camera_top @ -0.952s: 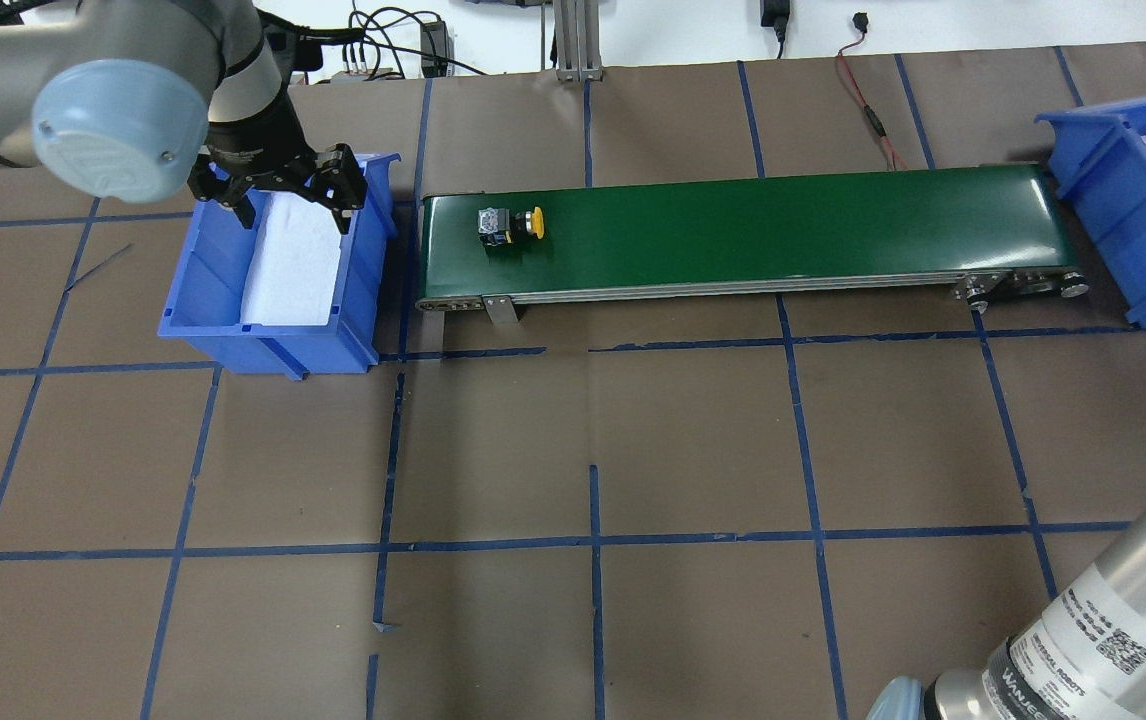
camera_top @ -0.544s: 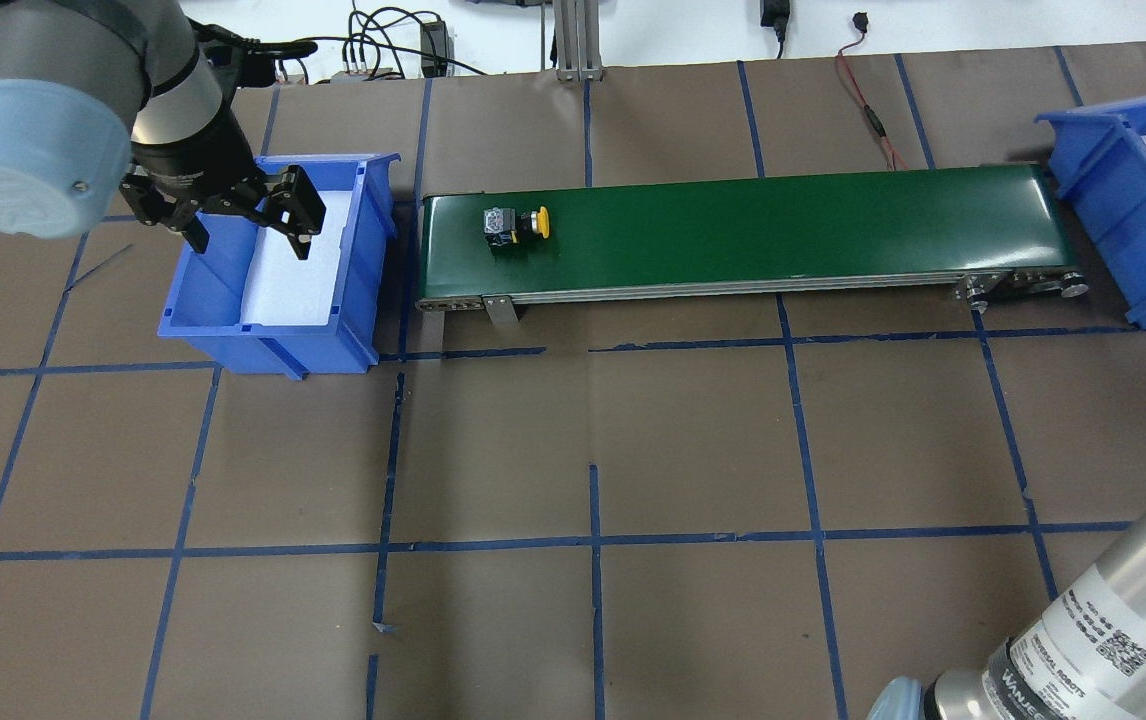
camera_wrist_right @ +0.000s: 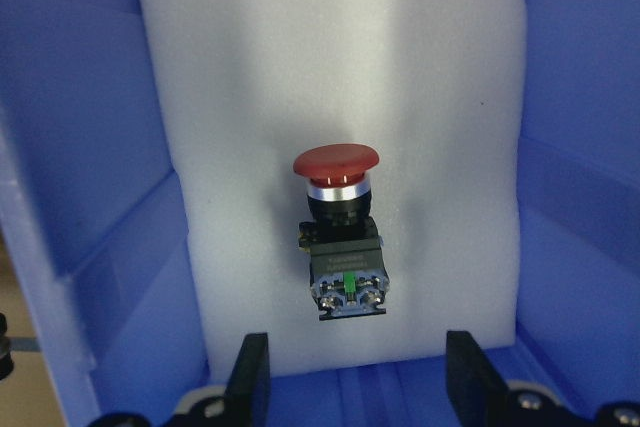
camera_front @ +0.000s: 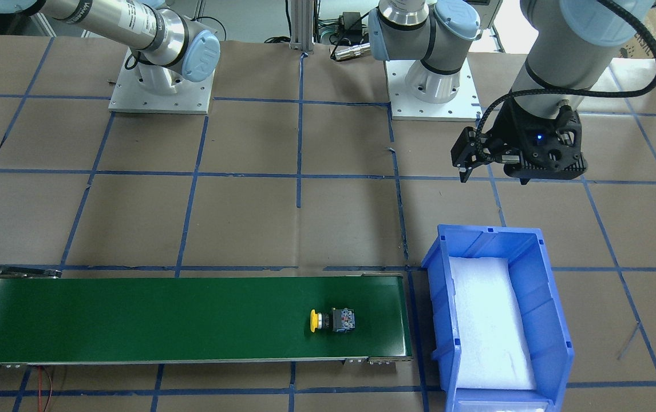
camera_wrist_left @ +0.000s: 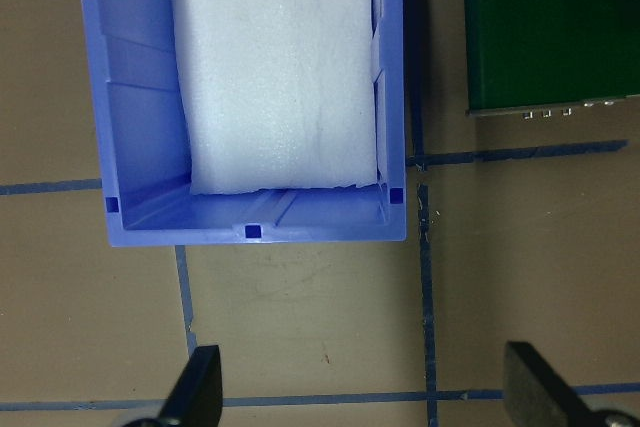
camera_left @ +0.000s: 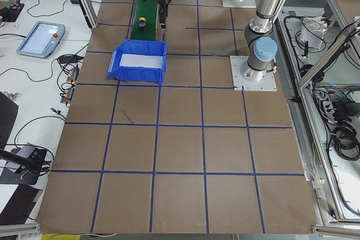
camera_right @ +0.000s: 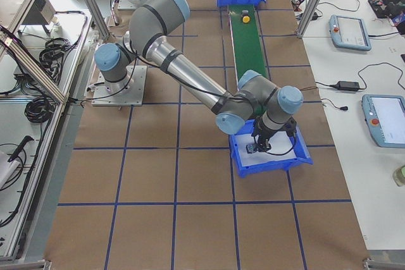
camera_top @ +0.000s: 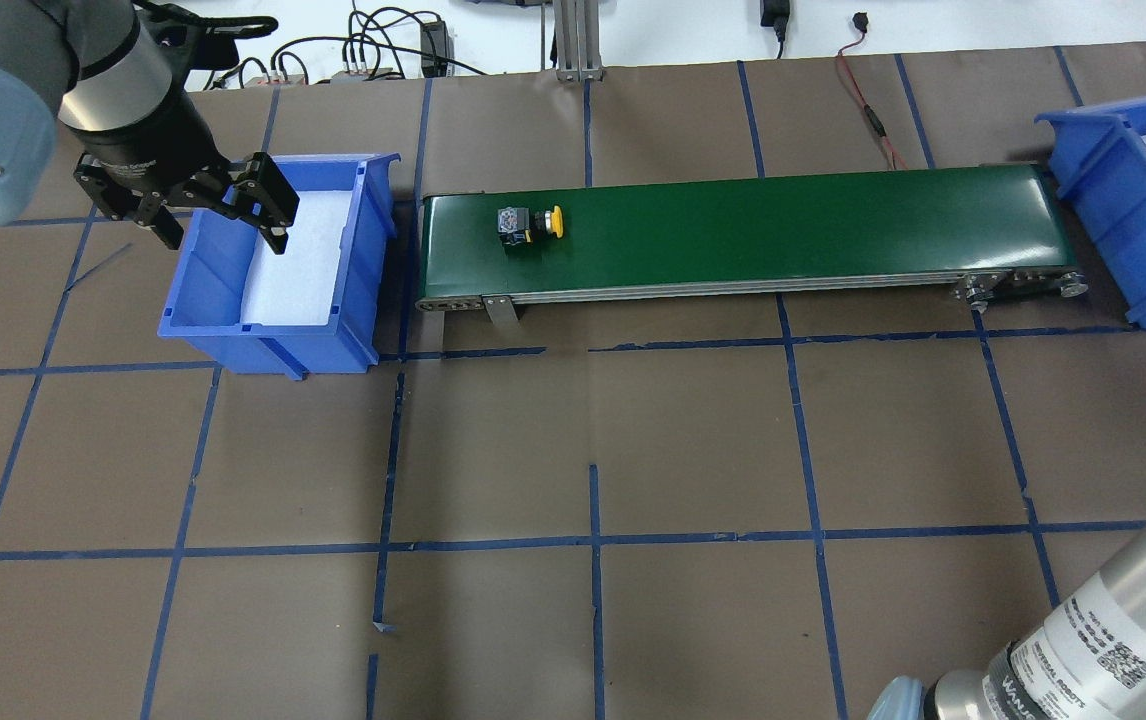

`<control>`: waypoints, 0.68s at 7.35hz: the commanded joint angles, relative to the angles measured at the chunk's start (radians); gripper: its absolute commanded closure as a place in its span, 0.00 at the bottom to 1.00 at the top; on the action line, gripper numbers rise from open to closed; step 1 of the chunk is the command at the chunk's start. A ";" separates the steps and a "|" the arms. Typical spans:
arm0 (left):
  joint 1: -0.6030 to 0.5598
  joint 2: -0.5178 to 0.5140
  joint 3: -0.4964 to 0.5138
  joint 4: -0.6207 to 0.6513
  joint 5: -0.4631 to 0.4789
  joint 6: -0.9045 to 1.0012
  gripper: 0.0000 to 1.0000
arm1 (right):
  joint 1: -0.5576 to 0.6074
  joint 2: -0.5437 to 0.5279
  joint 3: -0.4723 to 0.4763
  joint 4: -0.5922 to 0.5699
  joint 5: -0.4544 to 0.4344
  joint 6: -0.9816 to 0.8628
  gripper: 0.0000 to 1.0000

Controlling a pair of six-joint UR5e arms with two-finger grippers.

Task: Transport two buttons from left to right
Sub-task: 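Withdraw the left gripper to the empty bin while the right returns over the belt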

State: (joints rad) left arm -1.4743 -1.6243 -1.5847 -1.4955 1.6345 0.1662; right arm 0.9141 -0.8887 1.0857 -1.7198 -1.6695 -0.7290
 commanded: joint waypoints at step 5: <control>0.049 0.007 0.006 0.003 -0.007 0.065 0.00 | 0.333 -0.240 0.058 0.077 0.053 0.188 0.33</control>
State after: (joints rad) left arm -1.4232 -1.6176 -1.5786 -1.4920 1.6291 0.2313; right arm 1.1699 -1.0617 1.1161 -1.6575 -1.6173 -0.6209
